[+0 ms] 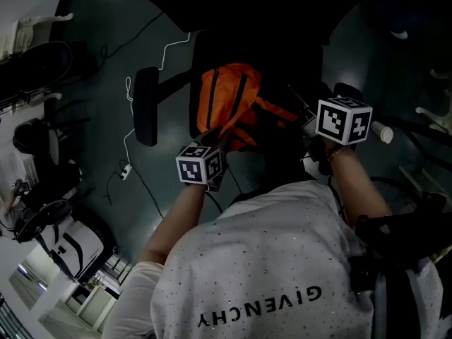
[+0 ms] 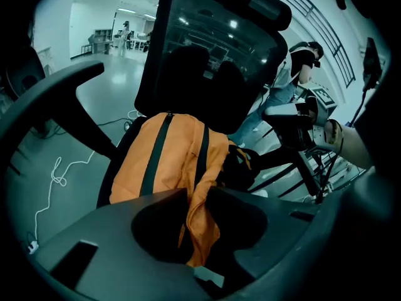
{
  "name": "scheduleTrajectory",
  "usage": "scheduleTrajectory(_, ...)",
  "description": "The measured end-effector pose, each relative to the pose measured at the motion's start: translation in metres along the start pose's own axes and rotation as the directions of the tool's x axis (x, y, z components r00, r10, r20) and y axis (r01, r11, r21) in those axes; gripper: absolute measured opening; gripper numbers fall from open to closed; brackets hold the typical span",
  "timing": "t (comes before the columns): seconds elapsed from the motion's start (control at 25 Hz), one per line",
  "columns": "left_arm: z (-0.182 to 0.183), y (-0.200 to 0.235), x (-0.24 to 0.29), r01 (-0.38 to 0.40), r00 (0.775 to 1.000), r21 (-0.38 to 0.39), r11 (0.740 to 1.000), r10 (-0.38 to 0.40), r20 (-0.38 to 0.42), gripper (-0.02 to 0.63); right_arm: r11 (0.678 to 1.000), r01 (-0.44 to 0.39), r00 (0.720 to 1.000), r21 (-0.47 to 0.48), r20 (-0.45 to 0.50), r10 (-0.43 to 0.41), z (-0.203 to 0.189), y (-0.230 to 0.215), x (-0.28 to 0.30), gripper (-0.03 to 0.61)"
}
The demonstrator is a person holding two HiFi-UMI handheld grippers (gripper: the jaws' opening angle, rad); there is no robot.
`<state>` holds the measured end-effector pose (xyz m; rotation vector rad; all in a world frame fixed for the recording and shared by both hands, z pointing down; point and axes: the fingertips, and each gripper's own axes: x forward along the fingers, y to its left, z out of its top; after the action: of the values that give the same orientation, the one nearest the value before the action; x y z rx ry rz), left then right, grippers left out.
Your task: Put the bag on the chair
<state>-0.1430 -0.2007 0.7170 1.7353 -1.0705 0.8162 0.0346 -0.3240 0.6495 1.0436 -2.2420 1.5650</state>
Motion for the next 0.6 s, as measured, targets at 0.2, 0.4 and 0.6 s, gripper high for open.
scheduleTrajectory(0.2, -0.009, 0.009, -0.005, -0.038, 0.999, 0.011, 0.999, 0.038, 0.007, 0.146, 1.000, -0.001, 1.000, -0.011, -0.020, 0.000, -0.007, 0.012, -0.003, 0.005)
scheduleTrajectory(0.4, -0.010, 0.002, 0.000, 0.007, 1.000, 0.008, 1.000, -0.006, -0.012, 0.248, 1.000, 0.010, 1.000, -0.019, -0.010, -0.011, -0.004, 0.016, -0.012, 0.005)
scheduleTrajectory(0.6, -0.014, -0.008, 0.003, 0.049, 0.999, -0.031, 0.998, -0.049, -0.011, 0.353, 0.999, 0.021, 1.000, -0.031, 0.005, -0.021, 0.000, 0.020, -0.023, 0.005)
